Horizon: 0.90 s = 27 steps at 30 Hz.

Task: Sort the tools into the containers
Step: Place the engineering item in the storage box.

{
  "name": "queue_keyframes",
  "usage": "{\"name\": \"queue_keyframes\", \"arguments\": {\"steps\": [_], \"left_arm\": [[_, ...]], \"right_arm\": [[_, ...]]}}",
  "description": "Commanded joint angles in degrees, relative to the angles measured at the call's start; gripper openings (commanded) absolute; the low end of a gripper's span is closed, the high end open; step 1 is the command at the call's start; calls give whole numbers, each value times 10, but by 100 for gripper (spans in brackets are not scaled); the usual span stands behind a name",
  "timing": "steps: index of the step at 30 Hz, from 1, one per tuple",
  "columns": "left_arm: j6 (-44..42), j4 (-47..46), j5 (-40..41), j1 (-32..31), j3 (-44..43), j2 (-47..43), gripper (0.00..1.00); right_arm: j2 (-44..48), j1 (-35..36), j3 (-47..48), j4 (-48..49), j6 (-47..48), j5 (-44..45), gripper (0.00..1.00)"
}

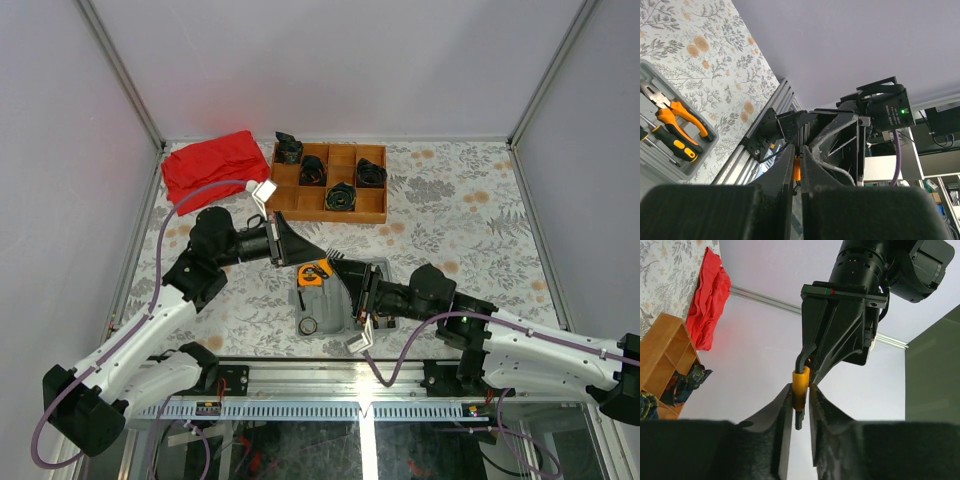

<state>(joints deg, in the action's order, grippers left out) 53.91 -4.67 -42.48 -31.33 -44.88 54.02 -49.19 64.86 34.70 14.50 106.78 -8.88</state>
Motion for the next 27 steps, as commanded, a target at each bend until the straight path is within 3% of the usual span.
{"name": "queue_keyframes", "arguments": {"steps": [1,6,10,14,21,24,27], "left_arm": [[4,-36,-14,0,5,-3,0],[3,-37,-11,0,5,0,0],[0,-31,5,1,9,-3,0],[-30,13,59,1,9,-10,0],[-44,46,151,0,44,-13,0],[-41,46,177,-1,62,-14,0],[-27,43,216,-9,85,-19,0]], "right_arm": [[28,0,-3,56,-28,3,34],[62,-1,-29,44,-67,3,51],[93,-1,-59,38,-131,3,54],[136,-1,-97,50,-265,21,55],[184,-1,-138,43,-680,50,53],[184,-1,-141,73,-904,173,54],[173,-1,-107,19,-1112,344,57]]}}
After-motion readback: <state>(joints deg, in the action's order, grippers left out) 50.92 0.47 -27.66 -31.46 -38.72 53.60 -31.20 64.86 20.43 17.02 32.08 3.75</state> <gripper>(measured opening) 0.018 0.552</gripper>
